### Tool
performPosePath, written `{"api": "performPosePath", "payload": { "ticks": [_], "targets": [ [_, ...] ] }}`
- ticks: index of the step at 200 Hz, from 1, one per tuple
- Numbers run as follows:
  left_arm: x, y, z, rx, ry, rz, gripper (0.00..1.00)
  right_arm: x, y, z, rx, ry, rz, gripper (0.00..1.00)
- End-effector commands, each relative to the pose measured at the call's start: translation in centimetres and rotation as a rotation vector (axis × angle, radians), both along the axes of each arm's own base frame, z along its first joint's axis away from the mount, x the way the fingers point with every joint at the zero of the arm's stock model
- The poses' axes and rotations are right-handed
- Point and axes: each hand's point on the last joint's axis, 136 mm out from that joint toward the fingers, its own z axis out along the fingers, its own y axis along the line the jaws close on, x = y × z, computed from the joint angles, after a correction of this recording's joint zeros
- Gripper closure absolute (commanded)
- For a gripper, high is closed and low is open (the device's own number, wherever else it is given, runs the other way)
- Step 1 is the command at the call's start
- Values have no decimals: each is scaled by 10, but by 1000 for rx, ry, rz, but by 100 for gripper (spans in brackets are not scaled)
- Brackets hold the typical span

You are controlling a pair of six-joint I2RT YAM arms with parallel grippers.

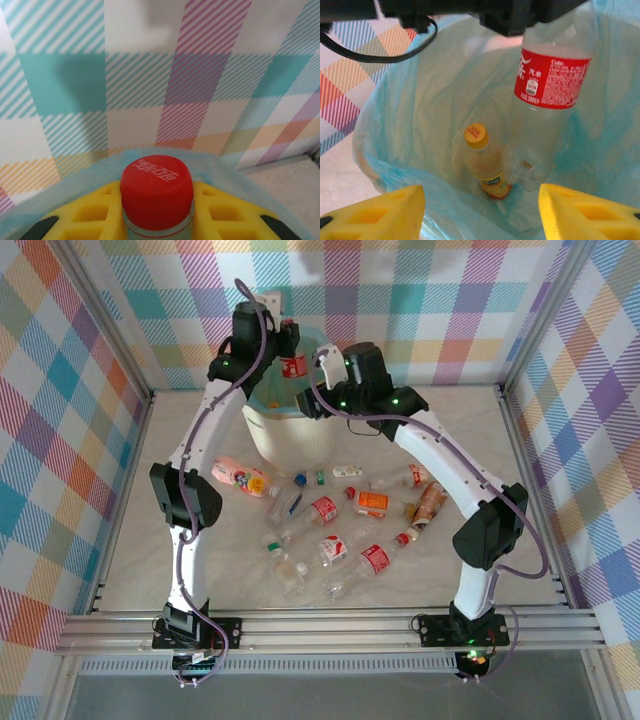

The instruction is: Put the plastic bottles in the bin

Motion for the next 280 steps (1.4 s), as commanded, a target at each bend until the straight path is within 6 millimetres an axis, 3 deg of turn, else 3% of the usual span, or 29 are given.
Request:
{"api": "performPosePath", "payload": {
  "ticks": [1,27,34,122,150,186,201,223,226,251,260,280],
  "targets": [
    [-4,-3,3,5,-26,4,91,-9,-12,39,59,-85,3,38],
    [-6,-4,-1,4,-13,-8,56,-12,-15,38,62,-77,-3,38],
    [-8,-4,2,2,-18,-10,52,-12,-16,39,65,-78,-4,38],
    [-36,-3,67,-31,-104,-60,47,-24,-22,60,97,-88,-5,38],
    [-60,-3,93,-28,-129,-83,47,-34,-27,69,106,-87,5,38],
    [-105,-4,126,-10,-149,-118,46,-56,-36,73,106,-70,36,38],
    [-125,-6,131,0,-133,-146,45,-67,-42,67,97,-52,35,38],
    [-157,-14,122,41,-92,-204,44,-84,-58,50,94,1,-2,38],
    [-162,-15,121,46,-89,-211,39,-87,-61,49,96,10,-9,38],
    [-203,-23,103,117,-65,-267,36,-111,-86,16,110,158,-108,39],
    [-217,-26,97,139,-62,-286,30,-121,-93,2,124,224,-140,39],
    [-249,-37,73,199,-39,-361,30,-145,-108,-32,168,368,-230,40]
  ]
}}
